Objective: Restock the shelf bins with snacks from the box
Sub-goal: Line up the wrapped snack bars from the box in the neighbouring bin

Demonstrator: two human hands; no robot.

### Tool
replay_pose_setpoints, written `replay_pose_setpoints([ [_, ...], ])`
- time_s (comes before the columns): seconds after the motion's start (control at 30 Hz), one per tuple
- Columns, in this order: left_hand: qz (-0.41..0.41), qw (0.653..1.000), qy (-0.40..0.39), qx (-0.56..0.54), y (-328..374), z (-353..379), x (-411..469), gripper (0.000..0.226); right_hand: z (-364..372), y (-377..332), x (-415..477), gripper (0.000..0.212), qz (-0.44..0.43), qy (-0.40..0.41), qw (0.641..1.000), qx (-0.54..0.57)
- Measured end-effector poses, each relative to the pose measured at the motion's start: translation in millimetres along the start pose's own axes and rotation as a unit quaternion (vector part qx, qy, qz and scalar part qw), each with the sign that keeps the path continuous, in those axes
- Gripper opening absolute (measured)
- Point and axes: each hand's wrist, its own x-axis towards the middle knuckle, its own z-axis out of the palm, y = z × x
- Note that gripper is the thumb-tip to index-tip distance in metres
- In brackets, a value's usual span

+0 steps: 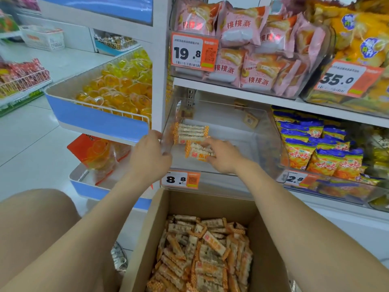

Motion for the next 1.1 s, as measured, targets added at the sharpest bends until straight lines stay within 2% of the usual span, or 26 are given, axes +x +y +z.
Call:
replay_pose_setpoints([
  [0.1, 0.016, 0.999, -0.004, 0.052, 2, 1, 7, 0.042, 12, 1, 32, 0.045, 0.010, -0.029, 0.999, -0.038],
  [0.3, 0.020, 0.996, -0.017, 0.091, 6, 0, 14, 0.039, 22, -13, 67, 0.043, -0.009, 0.081, 0.994, -0.078],
  [0.4, 0.017, 0.996, -0.011, 0.092, 9, 0, 13, 0.040, 24, -15, 75, 0.058, 0.026, 0.099, 0.995, 0.009],
  [0.47, 0.018, 0.995, -0.008, 0.094, 9, 1, 12, 0.039, 21, -17, 75, 0.076, 0.054, 0.086, 0.990, 0.095],
  [0.53, 0.016, 0.995, -0.006, 0.095, 9, 2, 12, 0.039, 18, -19, 75, 0.085, 0.069, 0.062, 0.985, 0.145],
  [0.7, 0.016, 0.996, 0.002, 0.088, 7, 5, 12, 0.039, 24, -26, 78, 0.070, 0.072, 0.032, 0.986, 0.144],
  [0.83, 0.016, 0.996, -0.001, 0.091, 8, 5, 11, 0.040, 22, -21, 77, 0.078, 0.079, 0.030, 0.987, 0.137],
  [1.0, 0.025, 0.995, 0.002, 0.096, 8, 3, 8, 0.036, 13, -26, 63, 0.071, 0.079, 0.048, 0.992, 0.087],
  [1.1, 0.033, 0.993, 0.029, 0.105, 9, 2, -1, 0.048, 1, -28, 41, 0.059, 0.066, 0.095, 0.992, 0.046],
])
